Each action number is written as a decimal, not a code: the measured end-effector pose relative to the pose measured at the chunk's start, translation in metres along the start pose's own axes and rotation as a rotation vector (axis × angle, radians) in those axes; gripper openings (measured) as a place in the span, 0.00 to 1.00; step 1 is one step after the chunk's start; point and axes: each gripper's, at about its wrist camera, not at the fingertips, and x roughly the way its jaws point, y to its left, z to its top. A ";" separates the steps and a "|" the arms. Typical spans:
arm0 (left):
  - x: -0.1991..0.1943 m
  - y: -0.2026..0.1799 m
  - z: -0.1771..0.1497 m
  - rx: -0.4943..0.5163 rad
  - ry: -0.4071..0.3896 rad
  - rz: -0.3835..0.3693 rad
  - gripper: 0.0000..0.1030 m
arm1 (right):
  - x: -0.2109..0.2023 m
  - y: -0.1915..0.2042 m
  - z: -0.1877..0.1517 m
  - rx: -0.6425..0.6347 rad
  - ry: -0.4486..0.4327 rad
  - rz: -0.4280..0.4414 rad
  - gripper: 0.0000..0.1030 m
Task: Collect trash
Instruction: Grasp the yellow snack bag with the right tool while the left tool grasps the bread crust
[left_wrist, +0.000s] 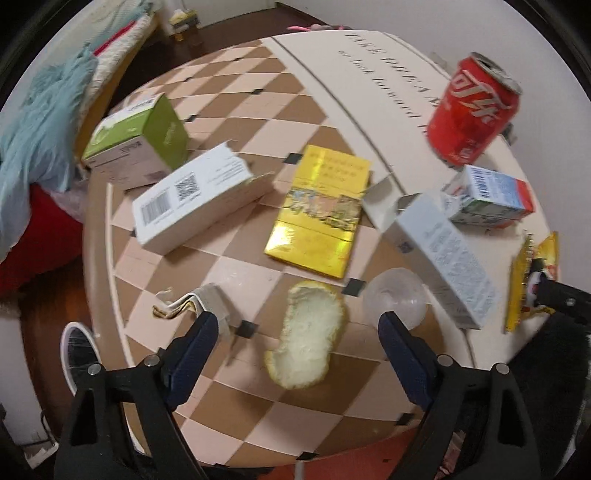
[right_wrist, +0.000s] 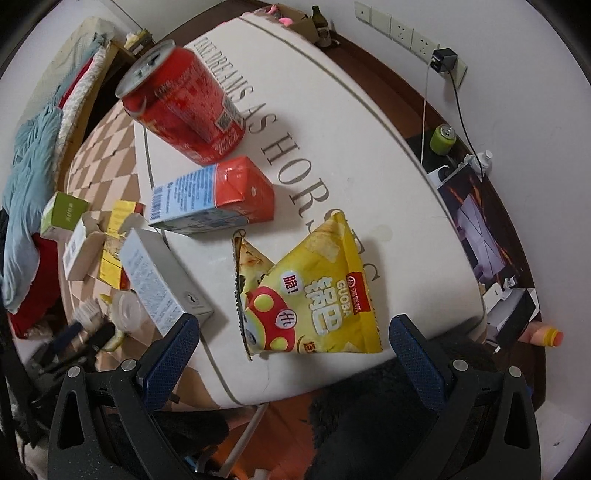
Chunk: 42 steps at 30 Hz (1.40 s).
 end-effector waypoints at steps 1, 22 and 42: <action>-0.003 0.001 -0.001 0.000 0.005 -0.021 0.85 | 0.003 0.000 0.000 -0.001 0.005 -0.001 1.00; 0.033 -0.002 -0.002 0.000 0.061 -0.027 0.44 | 0.015 0.003 0.005 -0.015 0.012 -0.002 1.00; -0.026 -0.006 -0.033 -0.046 -0.050 0.078 0.31 | 0.001 0.013 -0.010 -0.078 -0.063 -0.008 0.55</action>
